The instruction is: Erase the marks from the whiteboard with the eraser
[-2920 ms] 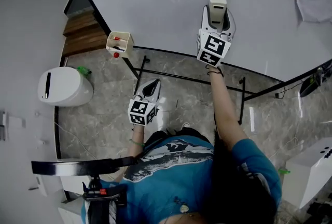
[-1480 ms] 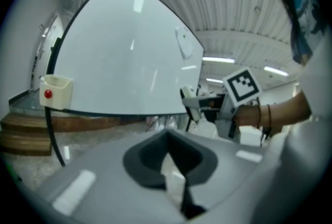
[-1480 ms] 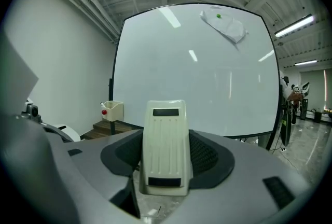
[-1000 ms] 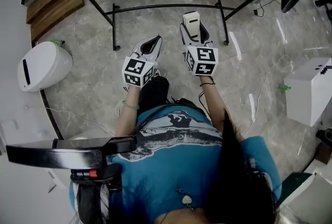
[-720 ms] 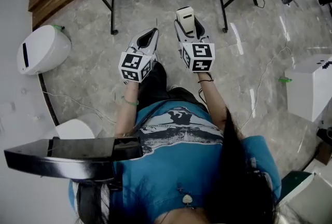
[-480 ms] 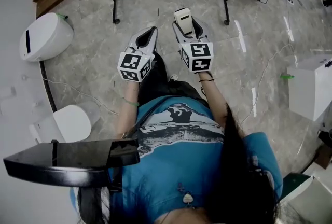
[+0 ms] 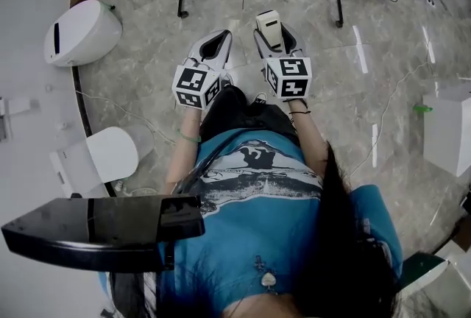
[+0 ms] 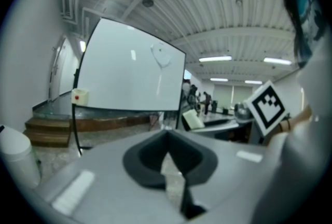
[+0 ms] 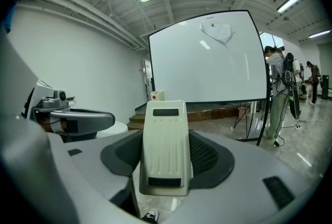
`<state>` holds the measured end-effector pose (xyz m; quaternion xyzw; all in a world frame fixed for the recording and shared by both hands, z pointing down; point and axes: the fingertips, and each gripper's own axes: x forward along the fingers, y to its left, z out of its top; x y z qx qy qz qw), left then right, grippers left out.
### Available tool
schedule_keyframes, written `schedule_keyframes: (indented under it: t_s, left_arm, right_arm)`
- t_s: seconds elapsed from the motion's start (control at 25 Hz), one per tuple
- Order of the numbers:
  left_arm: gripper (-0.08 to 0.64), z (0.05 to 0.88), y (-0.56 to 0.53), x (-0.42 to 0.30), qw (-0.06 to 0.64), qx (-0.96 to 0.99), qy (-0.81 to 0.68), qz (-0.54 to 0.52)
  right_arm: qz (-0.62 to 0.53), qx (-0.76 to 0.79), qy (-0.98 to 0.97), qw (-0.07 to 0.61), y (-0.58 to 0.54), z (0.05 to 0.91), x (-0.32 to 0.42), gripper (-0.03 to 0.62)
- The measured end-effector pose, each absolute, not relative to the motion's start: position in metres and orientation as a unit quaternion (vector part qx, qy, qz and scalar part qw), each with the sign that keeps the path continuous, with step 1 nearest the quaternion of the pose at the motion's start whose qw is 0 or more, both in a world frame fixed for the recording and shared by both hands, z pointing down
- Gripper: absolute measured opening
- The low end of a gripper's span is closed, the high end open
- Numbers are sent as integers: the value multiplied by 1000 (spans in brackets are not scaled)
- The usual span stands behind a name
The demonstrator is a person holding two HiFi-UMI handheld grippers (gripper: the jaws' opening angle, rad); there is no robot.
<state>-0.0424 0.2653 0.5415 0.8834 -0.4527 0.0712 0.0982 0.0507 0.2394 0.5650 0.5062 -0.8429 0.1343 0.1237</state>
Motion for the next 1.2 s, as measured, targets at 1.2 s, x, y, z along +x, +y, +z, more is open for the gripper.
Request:
schedule_keyframes:
  t_s: [1.2]
  left_arm:
    - [3,546,266,-193,87,925,-365,67]
  right_arm:
    - [174,539,-810,151,278,585,-121,262]
